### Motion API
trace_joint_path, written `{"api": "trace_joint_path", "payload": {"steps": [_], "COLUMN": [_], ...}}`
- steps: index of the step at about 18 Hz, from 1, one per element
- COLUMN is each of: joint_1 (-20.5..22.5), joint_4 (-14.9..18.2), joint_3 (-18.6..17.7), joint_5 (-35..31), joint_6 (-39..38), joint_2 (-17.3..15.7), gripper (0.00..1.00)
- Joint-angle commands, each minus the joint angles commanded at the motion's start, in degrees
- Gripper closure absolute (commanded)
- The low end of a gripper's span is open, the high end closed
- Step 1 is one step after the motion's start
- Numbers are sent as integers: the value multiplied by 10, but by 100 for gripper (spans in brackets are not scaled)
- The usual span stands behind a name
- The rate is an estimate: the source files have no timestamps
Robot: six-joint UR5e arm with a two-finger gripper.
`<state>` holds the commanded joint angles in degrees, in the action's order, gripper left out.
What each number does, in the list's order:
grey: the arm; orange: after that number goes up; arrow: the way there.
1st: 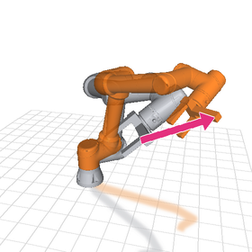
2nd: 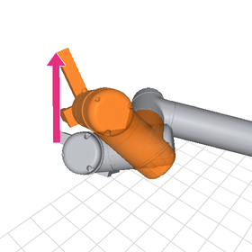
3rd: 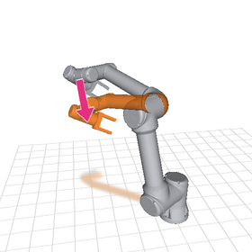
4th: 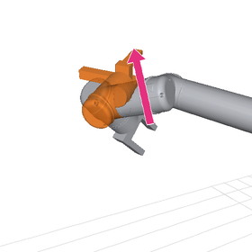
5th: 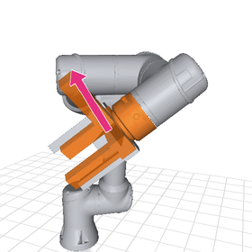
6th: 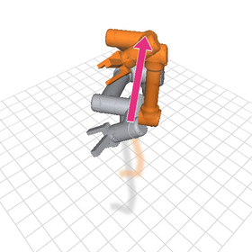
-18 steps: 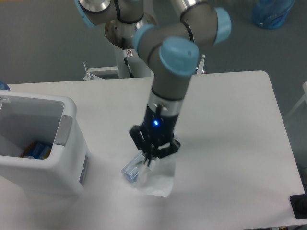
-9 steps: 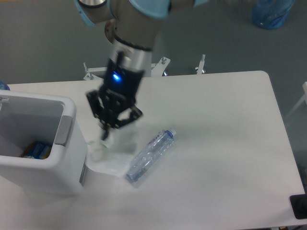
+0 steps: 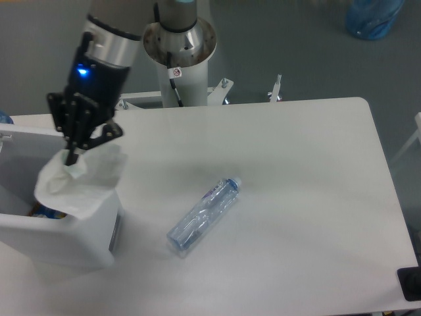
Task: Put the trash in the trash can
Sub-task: 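Carry the tissue over the white trash bin and lower it in, then open the gripper to drop the tissue and rise from the bin, then move the gripper down over the clear plastic water bottle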
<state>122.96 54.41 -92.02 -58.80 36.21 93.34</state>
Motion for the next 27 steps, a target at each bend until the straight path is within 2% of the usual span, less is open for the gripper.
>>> {"api": "trace_joint_path", "payload": {"steps": [1,2,4,5,6,12,20,24,27], "joint_1": [-3,-3,-3,-3,-3,4,111,155,175], "joint_4": [-4,-4,-5,-4,-4,-3,0,2,3], "joint_3": [-3,1,5,4,4,17,25,21,21], "joint_5": [0,0,1,1,0,0,-22,-25,-73], "joint_6": [3,4,14,14,14,15,18,18,30], "joint_2": [0,2,1,-1,-3,-2,11,43,74], "gripper": [61,55,18,5,0,0,0,0,0]}}
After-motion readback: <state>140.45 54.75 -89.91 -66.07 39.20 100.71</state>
